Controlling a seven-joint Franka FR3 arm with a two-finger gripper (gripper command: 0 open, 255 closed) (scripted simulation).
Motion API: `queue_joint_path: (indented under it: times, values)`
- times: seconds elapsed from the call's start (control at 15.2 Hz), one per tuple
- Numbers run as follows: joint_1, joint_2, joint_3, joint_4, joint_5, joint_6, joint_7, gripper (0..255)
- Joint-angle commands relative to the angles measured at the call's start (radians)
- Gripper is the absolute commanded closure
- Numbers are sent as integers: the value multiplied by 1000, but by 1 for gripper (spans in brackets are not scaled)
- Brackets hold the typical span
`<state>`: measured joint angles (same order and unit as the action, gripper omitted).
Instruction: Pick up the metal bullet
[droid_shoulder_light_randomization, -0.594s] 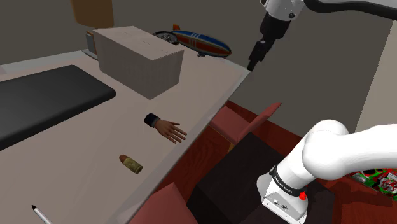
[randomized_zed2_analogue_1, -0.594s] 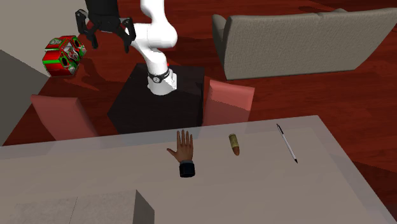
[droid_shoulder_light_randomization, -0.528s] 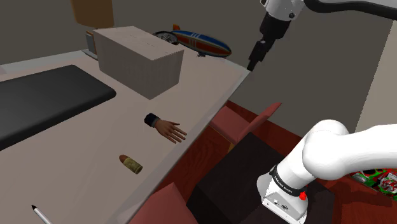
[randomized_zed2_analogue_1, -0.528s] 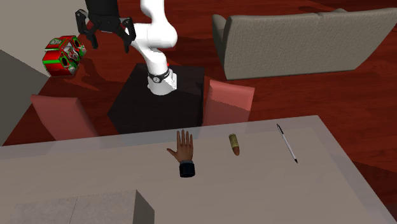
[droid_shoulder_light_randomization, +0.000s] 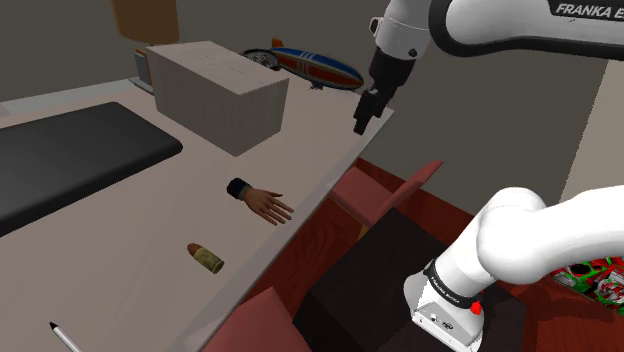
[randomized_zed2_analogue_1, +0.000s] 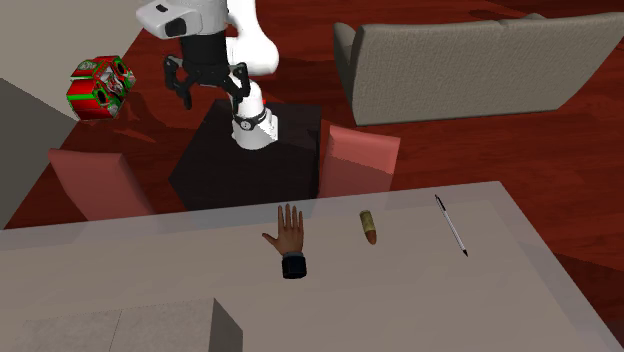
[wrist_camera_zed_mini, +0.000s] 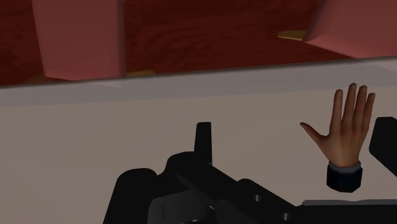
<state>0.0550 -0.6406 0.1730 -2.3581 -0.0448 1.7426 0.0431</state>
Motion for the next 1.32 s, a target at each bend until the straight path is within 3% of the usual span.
queue_joint_path:
  times: [0.0,0.66,1.25]
  values:
    - [13,33,33,-9,19,36,38,0]
    - [59,279,193,24,63,221,222,0]
    - [91,577,319,151,-7,354,417,0]
